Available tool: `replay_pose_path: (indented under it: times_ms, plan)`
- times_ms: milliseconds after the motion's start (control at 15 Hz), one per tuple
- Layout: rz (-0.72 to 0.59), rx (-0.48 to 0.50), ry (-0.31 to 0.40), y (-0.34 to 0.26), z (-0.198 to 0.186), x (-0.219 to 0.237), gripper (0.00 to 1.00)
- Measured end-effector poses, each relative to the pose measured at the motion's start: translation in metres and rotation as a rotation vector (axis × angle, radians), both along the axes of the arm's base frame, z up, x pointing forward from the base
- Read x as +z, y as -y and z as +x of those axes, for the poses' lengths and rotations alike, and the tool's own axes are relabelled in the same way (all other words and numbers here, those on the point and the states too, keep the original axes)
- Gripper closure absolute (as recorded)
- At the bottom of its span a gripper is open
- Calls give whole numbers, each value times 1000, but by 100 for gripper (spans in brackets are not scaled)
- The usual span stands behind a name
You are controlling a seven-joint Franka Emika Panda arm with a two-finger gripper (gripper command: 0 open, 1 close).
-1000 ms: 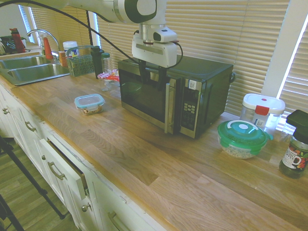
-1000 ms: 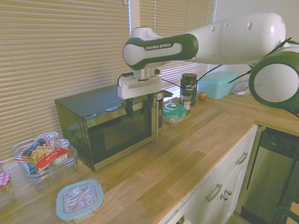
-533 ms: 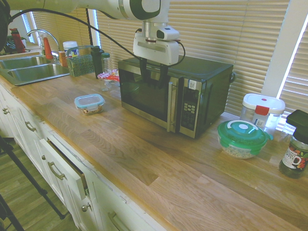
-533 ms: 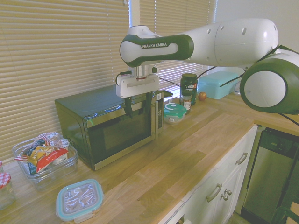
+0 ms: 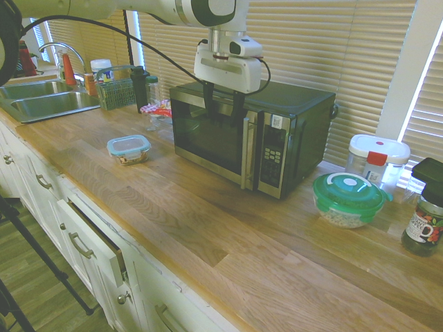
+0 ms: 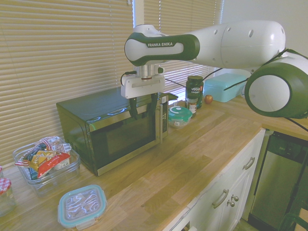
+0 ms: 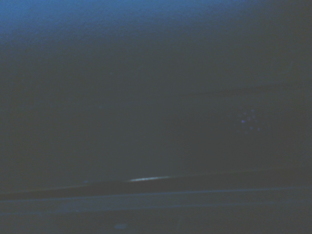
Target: Close the microwave
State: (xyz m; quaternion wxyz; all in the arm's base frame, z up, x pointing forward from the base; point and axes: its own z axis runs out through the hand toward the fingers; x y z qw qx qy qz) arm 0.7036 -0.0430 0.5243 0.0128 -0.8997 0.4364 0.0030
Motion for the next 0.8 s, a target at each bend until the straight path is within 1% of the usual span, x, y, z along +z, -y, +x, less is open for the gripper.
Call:
replay_pose_path:
  times_ms: [467, 667, 800]
  plan:
    - [4, 19, 19, 3, 5, 3, 0]
    - [2, 40, 78, -1, -4, 1, 0]
    - [1, 56, 115, -14, -17, 10, 0]
